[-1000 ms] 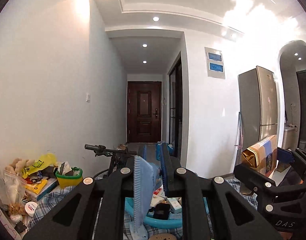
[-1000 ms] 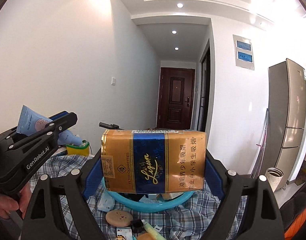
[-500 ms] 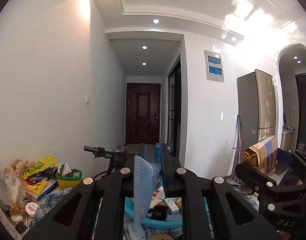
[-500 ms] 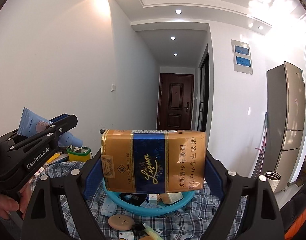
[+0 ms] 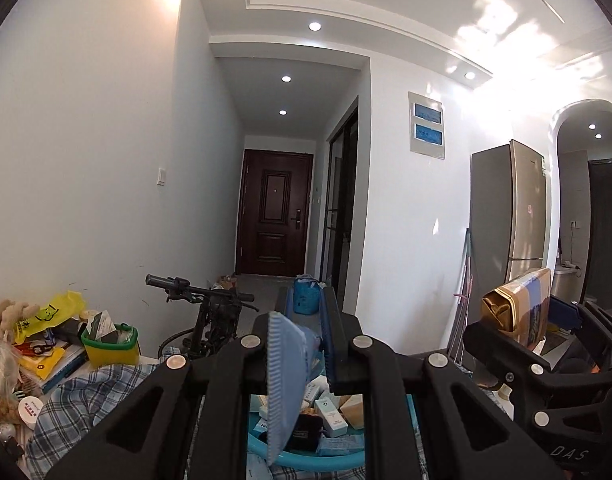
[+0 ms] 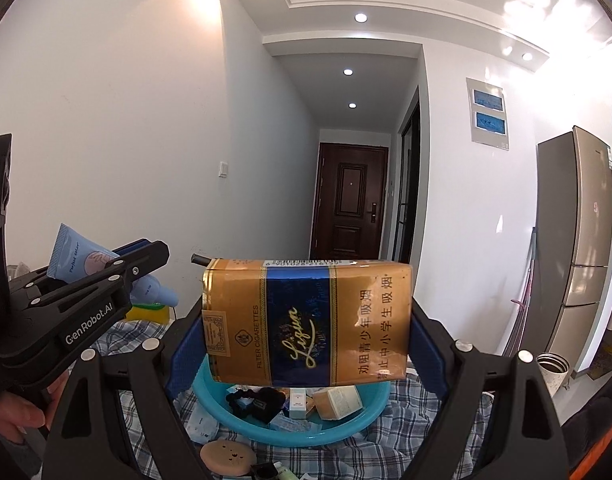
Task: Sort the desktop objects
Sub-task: 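Carry both held items over the turquoise basin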
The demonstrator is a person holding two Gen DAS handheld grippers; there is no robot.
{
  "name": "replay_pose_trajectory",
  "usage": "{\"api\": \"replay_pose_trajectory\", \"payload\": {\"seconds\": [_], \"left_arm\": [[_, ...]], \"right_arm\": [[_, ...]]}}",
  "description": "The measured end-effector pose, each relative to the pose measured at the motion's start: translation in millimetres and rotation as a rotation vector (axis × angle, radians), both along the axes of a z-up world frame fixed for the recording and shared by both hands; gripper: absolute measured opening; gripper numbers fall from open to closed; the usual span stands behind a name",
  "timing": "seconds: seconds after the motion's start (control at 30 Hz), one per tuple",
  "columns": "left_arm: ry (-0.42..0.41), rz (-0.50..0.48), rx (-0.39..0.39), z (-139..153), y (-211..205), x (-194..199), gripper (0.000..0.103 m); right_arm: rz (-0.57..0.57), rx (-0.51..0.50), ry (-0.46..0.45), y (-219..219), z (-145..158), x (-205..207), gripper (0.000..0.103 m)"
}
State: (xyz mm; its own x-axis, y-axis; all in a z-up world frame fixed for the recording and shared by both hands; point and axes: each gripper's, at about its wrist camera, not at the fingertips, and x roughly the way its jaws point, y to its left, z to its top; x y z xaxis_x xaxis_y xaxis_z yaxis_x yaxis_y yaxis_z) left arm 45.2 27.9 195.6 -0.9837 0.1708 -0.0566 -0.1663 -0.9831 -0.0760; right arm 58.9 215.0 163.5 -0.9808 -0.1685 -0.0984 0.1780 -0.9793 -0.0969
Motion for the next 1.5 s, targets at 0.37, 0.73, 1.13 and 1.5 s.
{"api": "replay_pose_trajectory", "payload": {"seconds": [0.37,0.73,1.13,1.5], "left_arm": [[-0.053,-0.011,-0.061,-26,27,-109,0.015],[-0.116,0.031,-0.051,-37,32,-210,0.015],[-0.127,0.104,-0.043,-19,27,-257,0.015],[-0.61,0.138,-0.091,-42,26,-309,0.015]], "right_arm": [[-0.123,-0.038,-0.026,11,-8,-97,0.086],[-0.216,-0.012,-0.085,15,-28,-177,0.086],[-0.241,-0.036,-0.105,16,-8,-223,0.086],[-0.135,-0.011,-0.429,17,-8,-268,0.086]]}}
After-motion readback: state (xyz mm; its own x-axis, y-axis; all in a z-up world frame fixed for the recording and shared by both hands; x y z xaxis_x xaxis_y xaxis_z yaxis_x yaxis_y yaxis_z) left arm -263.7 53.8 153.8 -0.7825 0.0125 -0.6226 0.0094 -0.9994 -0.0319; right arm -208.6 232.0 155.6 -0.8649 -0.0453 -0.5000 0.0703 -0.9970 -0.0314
